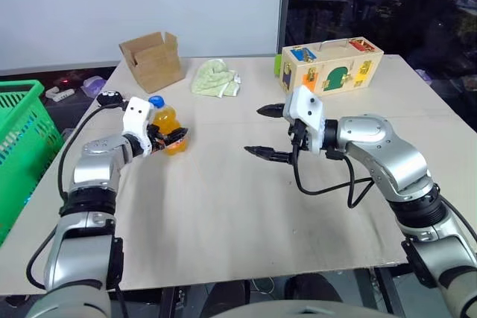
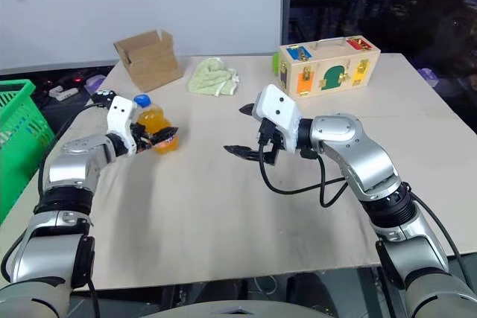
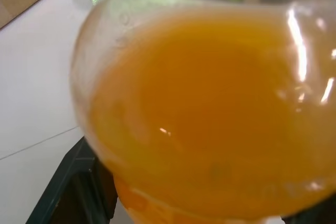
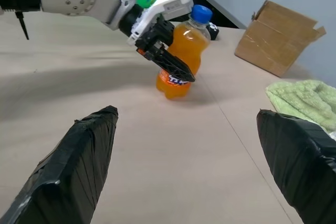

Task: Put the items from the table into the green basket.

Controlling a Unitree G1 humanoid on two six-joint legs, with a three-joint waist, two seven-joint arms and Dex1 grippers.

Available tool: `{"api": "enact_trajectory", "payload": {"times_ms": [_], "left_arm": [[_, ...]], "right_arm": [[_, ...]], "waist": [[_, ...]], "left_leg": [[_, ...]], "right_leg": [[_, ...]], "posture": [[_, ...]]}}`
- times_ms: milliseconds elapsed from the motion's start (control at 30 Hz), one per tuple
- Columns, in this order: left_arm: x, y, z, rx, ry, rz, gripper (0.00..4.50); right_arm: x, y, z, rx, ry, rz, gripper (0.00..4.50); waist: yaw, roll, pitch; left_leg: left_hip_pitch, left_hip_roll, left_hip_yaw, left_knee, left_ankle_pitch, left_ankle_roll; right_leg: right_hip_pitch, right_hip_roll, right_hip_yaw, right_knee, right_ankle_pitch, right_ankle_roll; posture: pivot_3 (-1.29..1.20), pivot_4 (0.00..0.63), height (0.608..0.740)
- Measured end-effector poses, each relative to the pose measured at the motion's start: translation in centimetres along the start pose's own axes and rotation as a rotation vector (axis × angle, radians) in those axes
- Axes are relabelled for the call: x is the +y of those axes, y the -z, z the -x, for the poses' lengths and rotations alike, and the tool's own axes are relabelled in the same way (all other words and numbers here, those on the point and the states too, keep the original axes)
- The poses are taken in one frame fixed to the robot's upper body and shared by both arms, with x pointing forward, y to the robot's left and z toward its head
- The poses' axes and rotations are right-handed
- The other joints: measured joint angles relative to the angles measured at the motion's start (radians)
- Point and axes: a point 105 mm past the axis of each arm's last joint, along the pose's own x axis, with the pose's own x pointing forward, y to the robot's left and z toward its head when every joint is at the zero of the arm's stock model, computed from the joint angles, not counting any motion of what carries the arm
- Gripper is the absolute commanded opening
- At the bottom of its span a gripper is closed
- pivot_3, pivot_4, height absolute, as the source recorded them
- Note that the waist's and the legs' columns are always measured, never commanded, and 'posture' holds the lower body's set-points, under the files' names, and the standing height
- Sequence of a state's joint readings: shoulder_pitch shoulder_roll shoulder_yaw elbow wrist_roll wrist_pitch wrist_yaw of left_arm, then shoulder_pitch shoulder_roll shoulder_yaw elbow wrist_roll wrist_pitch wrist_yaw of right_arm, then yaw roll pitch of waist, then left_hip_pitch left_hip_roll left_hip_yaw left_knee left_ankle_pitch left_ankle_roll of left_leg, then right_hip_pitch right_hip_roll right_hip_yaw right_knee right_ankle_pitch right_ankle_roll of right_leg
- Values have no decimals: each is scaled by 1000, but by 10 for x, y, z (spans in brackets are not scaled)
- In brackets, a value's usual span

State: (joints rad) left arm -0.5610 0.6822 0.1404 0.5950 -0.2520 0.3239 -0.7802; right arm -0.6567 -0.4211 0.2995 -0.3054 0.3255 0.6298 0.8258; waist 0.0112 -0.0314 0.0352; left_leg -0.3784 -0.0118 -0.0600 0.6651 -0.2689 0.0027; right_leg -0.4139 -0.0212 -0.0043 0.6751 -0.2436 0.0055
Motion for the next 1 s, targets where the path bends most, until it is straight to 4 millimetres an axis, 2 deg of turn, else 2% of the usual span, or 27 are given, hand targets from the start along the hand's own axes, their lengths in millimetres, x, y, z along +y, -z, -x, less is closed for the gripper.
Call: {"api": "enact_trajectory", "payload": {"times_ms": [100, 167, 267, 300, 400, 467, 600, 633, 700, 733, 767, 833, 867, 1000], "left_arm": [[-1, -9, 13, -79, 3, 69, 3030], [10, -32, 31, -184, -63, 127, 3030], [42, -73, 76, -340, -244, 135, 3030], [56, -89, 102, -405, -331, 131, 3030], [74, -108, 153, -496, -486, 121, 3030], [79, -104, 169, -500, -535, 140, 3030], [83, -78, 196, -433, -617, 178, 3030], [81, -74, 208, -428, -646, 180, 3030], [79, -72, 221, -433, -675, 180, 3030], [75, -71, 236, -437, -707, 172, 3030], [75, -71, 237, -439, -708, 172, 3030], [71, -74, 249, -467, -730, 164, 3030], [62, -66, 267, -451, -766, 160, 3030], [61, -59, 291, -426, -833, 169, 3030]], "right_arm": [[2, -4, -4, -27, -9, -5, 4500], [4, -14, -13, -80, -23, -6, 4500], [7, -32, -26, -157, -57, 5, 4500], [10, -36, -31, -180, -77, 5, 4500], [15, -38, -40, -204, -122, -3, 4500], [17, -38, -44, -212, -149, -7, 4500], [24, -47, -54, -254, -216, 6, 4500], [27, -50, -56, -269, -240, 13, 4500], [29, -52, -58, -279, -259, 16, 4500], [32, -53, -62, -287, -283, 10, 4500], [32, -53, -62, -288, -283, 9, 4500], [35, -53, -64, -290, -303, 10, 4500], [41, -58, -69, -317, -346, 0, 4500], [45, -62, -74, -339, -390, -6, 4500]], "waist": [[-6, -1, 0], [-15, -2, 1], [-24, -2, 1], [-25, -2, 1], [-1, -1, 1], [28, -1, 1], [86, -1, 1], [102, -5, 1], [128, -5, 1], [147, -5, 1], [152, -5, 1], [209, -5, 1], [240, -6, 1], [299, -6, 1]], "left_leg": [[-1, 1, 0, 2, 0, 0], [-1, 3, -1, 2, 0, 0], [0, 5, -1, 0, -1, 0], [1, 5, -1, -1, -1, 0], [2, 3, -1, -2, -1, 0], [2, 2, -1, -2, -1, 0], [1, 2, -3, -2, -1, -1], [1, 3, -4, -2, -1, -1], [1, 3, -4, -2, -1, -1], [1, 3, -4, -2, -1, -1], [1, 3, -4, -2, -1, -1], [0, 3, -7, -3, -2, -5], [0, 3, -7, -5, -2, -5], [0, 5, -8, -8, -3, -6]], "right_leg": [[-1, -1, 0, 0, 0, 0], [-1, 1, 0, 1, 0, 0], [-2, 2, 0, 2, 0, 0], [-2, 2, 1, 2, 0, 0], [-2, 1, 1, 2, 0, 0], [-2, 1, 1, 1, 0, 0], [-2, 2, 0, 1, 0, 0], [-1, 2, -1, 0, 0, 0], [0, 2, -2, -2, 0, 0], [0, 1, -2, -3, 0, 0], [0, 1, -2, -4, 0, 0], [0, 1, -6, -7, -1, 0], [0, 2, -6, -11, 0, -1], [0, 3, -8, -14, 0, -1]], "posture": [[73, 0, 740], [115, 0, 740], [184, 0, 740], [218, 0, 740], [283, 0, 740], [330, 0, 740], [413, 0, 740], [440, 0, 740], [467, 0, 740], [495, 0, 740], [541, 0, 740], [563, 0, 740], [563, 0, 740], [563, 0, 740]]}}
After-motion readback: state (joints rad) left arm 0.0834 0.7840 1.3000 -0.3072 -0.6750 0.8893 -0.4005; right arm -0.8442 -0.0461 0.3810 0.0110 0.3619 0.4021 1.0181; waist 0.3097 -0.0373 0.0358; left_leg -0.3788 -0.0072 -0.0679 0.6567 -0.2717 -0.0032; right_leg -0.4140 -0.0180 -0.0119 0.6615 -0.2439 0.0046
